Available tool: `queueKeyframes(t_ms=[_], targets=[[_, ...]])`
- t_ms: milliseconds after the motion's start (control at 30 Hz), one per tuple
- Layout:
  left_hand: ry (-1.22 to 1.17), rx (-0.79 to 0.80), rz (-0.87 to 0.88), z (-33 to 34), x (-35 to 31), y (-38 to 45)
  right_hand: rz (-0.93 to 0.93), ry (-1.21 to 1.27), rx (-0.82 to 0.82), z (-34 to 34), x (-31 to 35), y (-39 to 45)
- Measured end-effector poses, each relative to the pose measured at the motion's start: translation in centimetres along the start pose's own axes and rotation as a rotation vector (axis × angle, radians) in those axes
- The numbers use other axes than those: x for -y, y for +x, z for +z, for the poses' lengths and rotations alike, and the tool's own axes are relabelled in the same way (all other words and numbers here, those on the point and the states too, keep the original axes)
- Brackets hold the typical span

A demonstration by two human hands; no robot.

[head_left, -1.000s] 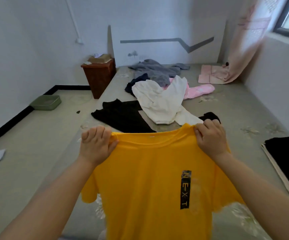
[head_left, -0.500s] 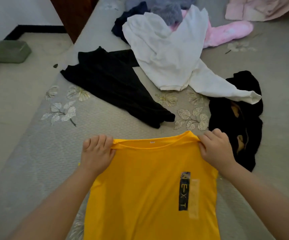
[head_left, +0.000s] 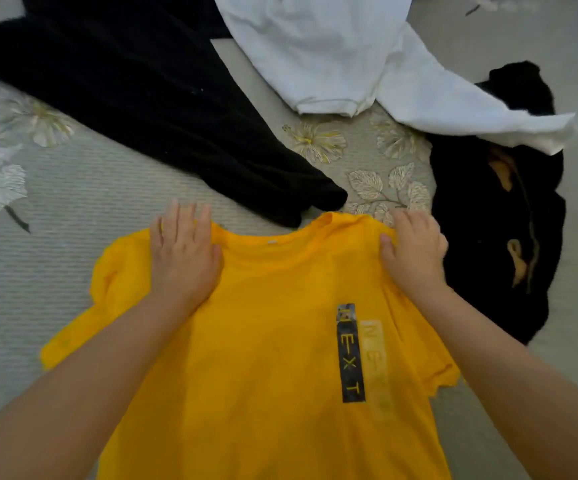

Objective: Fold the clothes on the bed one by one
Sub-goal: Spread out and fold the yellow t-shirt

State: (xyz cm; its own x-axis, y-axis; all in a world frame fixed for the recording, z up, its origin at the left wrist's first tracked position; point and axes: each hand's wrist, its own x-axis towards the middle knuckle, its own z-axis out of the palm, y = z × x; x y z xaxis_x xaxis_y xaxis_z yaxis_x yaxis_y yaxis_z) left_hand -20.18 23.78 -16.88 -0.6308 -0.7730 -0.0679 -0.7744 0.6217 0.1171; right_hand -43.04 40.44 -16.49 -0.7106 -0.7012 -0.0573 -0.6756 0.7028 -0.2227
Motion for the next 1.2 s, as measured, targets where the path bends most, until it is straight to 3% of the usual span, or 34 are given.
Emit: queueKeyframes(t_ms=[100,233,367,500,667,767,867,1000,1100,1200], targets=[[-0.089,-0.037,0.182,1.0,-1.9,-3.3,0.216,0.185,-0.002,-0.9,-4.2,-4.4],[-0.072,0.139,0.231,2.3,-2.7,-6.0,0.396,0.008,0.19,-0.5,-6.8,-9.2],[-0.016,0.273,0.19,3.0,-2.4,-6.5,0.32,0.071,0.108,0.1,-5.8,-9.0],[-0.051,0.274,0.178,3.4,-2.7,-6.5,0.526,0.474,-0.146,-3.1,-6.1,-7.8],[-0.119,0.197,0.269,2.8,-6.0,-6.2,0.379,0.379,-0.321,-6.6,-8.9,-8.8],[-0.113,0.143,0.424,3.0,-9.4,-5.9,0.406,0.327,-0.107,-5.3,-10.1,-10.6],[-0.115,0.119,0.48,3.5,-12.1,-5.4,0.57,0.358,0.065,-3.3,-10.4,-12.5],[-0.245,0.089,0.328,3.7,-14.6,-3.1,0.766,0.469,0.142,-1.9,-10.6,-13.0],[-0.215,0.169,0.096,3.8,-16.8,0.4,0.717,0.489,0.235,-1.6,-11.0,-12.6],[-0.233,0.187,0.05,3.9,-18.4,3.2,0.589,0.688,0.058,-2.9,-10.8,-12.7]])
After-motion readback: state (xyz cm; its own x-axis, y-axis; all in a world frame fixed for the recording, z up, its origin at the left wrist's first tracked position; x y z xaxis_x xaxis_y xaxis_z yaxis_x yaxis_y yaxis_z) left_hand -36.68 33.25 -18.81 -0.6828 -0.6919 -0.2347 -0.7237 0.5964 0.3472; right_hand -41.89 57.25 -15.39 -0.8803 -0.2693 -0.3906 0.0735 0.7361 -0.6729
